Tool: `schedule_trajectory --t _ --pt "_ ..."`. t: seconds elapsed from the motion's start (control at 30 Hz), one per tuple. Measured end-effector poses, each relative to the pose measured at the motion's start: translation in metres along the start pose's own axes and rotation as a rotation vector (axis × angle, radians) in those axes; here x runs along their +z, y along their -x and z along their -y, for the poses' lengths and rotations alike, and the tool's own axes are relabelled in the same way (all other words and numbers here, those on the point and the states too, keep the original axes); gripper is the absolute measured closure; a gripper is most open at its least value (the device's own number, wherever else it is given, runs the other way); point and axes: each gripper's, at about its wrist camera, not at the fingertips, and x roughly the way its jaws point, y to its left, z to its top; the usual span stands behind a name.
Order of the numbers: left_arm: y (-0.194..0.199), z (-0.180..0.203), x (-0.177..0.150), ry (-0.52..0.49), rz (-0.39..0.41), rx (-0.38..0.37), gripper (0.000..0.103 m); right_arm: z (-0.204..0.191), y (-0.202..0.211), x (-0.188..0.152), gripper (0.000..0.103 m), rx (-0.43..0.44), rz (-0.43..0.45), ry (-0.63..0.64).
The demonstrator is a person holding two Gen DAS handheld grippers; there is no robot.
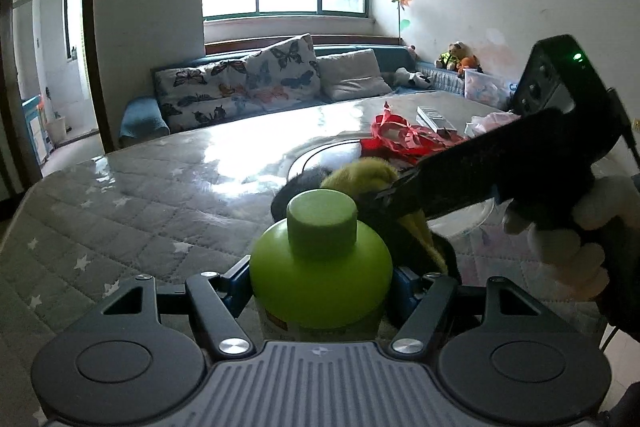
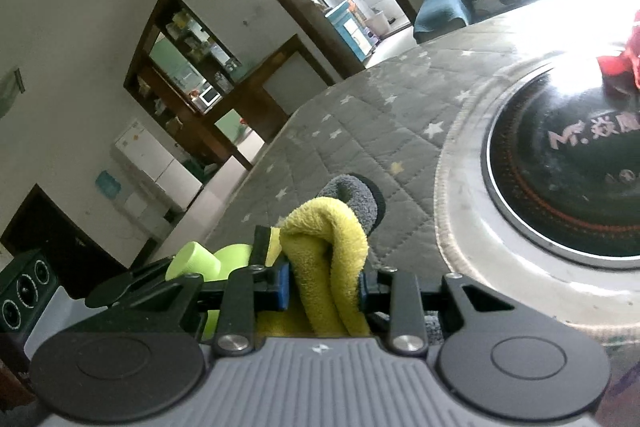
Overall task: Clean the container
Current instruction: 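Keep wiping the bottle top with the cloth in the right gripper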
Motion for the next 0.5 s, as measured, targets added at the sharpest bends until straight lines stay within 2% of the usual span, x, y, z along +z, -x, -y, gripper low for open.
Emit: schedule_trajectory --t 0.27,0.5 --pt "0.0 0.004 -0.001 -0.012 -0.001 0.018 0.032 -0.015 0.007 0.015 0.071 0.053 0.045 0.049" --pt "0.002 0.006 -0.002 -0.019 0.009 0.025 0.031 -0.003 -0.027 0.021 0.07 0.022 -0.009 0.031"
